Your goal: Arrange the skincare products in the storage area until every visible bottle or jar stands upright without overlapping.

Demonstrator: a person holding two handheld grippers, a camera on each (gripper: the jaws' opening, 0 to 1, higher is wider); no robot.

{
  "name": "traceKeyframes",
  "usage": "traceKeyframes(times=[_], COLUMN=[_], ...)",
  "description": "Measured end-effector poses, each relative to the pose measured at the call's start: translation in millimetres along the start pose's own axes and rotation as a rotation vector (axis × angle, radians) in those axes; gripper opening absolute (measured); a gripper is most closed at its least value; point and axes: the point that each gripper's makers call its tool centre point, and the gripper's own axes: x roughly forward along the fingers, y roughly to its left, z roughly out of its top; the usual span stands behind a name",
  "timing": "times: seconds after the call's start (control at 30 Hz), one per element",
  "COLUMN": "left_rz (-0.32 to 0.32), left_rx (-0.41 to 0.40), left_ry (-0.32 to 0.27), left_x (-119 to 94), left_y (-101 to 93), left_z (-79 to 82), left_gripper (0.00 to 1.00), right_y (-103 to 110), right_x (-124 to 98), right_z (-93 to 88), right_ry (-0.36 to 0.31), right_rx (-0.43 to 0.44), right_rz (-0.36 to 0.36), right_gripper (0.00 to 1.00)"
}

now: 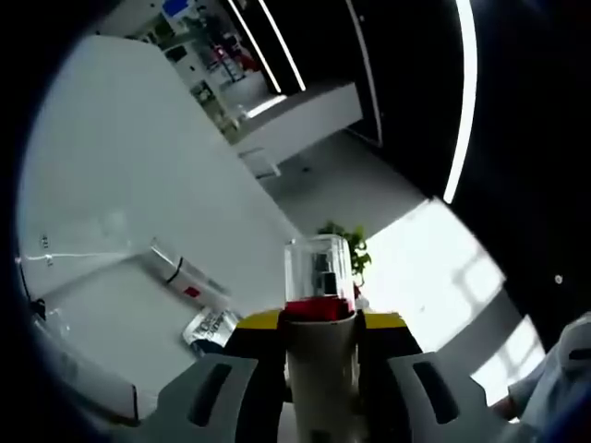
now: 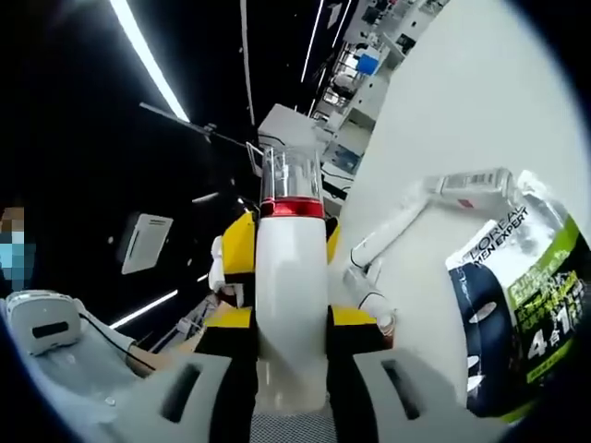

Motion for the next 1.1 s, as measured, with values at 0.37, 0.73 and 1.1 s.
traceKeyframes(times=[0.37,0.73,1.1], left_rz=[-0.026,-0.035,0.001], left_rx=[0.126,0.312,0.419], left_ry=[0.061,0.145,0.231], left_x=[3.6,4.3,9.8], left_y=[-11.6,-19.7,-8.0], left_z=[-6.5,-21.1,-39.7], left_gripper=[0.25,0.26,0.27], right_y=[-2.0,-15.8,-36.9], right_x=[-3.9,-6.4,-11.9], right_z=[-4.3,-14.7,-29.9], right_ry=[0.051,0.143,0.248], right_rx=[-0.166,-0.486,-0.543], right_rz=[-0.018,-0.108,-0.193], right_gripper=[0.27,0.27,0.28])
